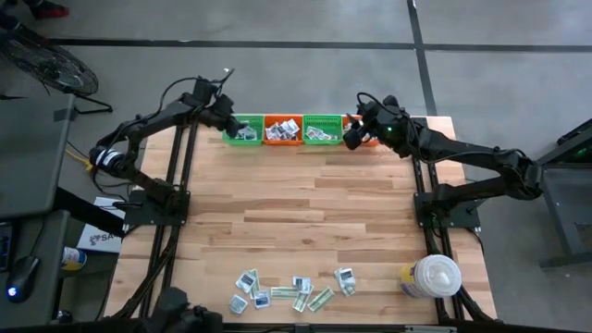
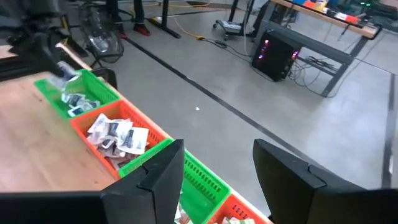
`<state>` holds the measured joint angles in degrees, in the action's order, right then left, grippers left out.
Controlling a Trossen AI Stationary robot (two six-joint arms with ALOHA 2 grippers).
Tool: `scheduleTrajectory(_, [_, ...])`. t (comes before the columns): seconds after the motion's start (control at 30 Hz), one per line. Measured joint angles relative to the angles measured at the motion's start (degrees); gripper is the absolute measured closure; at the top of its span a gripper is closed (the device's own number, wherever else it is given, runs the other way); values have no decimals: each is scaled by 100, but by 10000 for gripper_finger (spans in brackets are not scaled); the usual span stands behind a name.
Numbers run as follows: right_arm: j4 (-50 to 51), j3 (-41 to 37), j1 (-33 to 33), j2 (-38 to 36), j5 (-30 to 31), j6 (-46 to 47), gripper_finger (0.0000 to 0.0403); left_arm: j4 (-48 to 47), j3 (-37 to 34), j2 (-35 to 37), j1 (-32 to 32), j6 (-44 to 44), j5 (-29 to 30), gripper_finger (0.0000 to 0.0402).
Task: Pick & Place First Aid Supplies
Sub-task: Put the blue alcohol pad in the left green bin, then put the gray towelette pack in the left orange bin
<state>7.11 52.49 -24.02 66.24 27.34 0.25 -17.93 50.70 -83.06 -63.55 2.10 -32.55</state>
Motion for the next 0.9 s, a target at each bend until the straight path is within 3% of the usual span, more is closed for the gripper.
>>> scheduleTrajectory(0.2, [3,0,-12,0,210,11,216,-142,0,-278,17,73,631,401])
scheduleTrajectory(0.47, [168,0,-8,2,179,265,215,-120,0,-399,17,69,691,372])
scheduleTrajectory(0.73, [566,0,-6,2,-358,533,214,64,0,-386,15,186,915,313])
scheduleTrajectory(0.9, [817,-2,-6,2,-1020,492,214,554,0,-112,21,515,658,306])
